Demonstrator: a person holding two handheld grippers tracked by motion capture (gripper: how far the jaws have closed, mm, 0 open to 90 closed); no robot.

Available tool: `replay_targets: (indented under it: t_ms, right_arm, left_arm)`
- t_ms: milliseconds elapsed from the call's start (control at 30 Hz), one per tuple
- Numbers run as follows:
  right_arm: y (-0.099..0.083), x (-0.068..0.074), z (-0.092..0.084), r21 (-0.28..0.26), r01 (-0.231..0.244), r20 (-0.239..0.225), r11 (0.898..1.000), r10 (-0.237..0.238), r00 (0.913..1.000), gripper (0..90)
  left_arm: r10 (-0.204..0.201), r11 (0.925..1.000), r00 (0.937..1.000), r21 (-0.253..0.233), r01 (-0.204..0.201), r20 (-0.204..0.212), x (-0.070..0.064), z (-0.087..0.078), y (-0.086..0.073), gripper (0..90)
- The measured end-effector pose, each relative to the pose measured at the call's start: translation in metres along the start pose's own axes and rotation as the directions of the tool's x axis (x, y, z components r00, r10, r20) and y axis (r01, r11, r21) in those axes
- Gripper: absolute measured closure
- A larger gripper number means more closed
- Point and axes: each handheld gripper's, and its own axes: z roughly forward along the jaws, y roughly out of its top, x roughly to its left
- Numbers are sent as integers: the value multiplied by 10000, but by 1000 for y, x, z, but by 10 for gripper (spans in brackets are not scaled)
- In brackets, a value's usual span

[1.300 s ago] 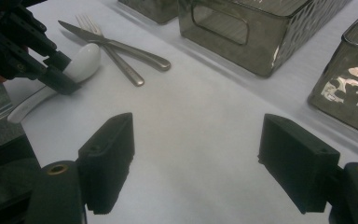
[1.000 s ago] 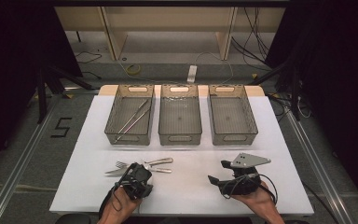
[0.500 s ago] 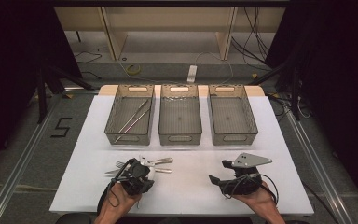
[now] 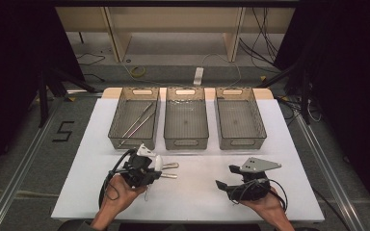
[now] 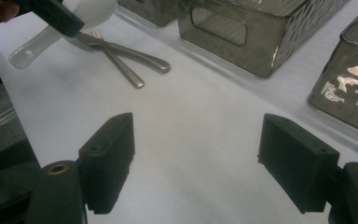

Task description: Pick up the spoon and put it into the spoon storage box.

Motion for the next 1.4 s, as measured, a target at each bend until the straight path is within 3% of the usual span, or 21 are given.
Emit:
replay_targets:
  t_ms: [467,633,900,1200,1300,1400]
  right_arm:
    - [0,-1,-3,-331,-89,-32,9994,88,10000,271]
    - [1,-2,-4,-355,-101,-34,9993,100,9999,271]
    - [0,-2,-4,-339,-112,-26,9994,111,9999,271]
    - [1,-1,-3,-381,-96,-105,9992,92,9999,271]
    - [1,-2,-3,-395,-122,-100,9991,118,9999,271]
    - [1,-1,-4,-406,-128,-99,9991,124,9999,271]
  left_arm:
    - [177,9947,9997,-1012,-161,151,16,-3,56,816]
    - [58,9913,9996,-1315,-19,290,25,1,72,816]
    - [-115,9870,9998,-1602,140,162,42,6,95,816]
    - [-382,9852,9991,-1679,349,-167,61,22,119,816]
    - [-344,9868,9981,-1597,259,-502,66,28,125,815]
    - [-456,9850,9979,-1686,372,-465,73,34,130,815]
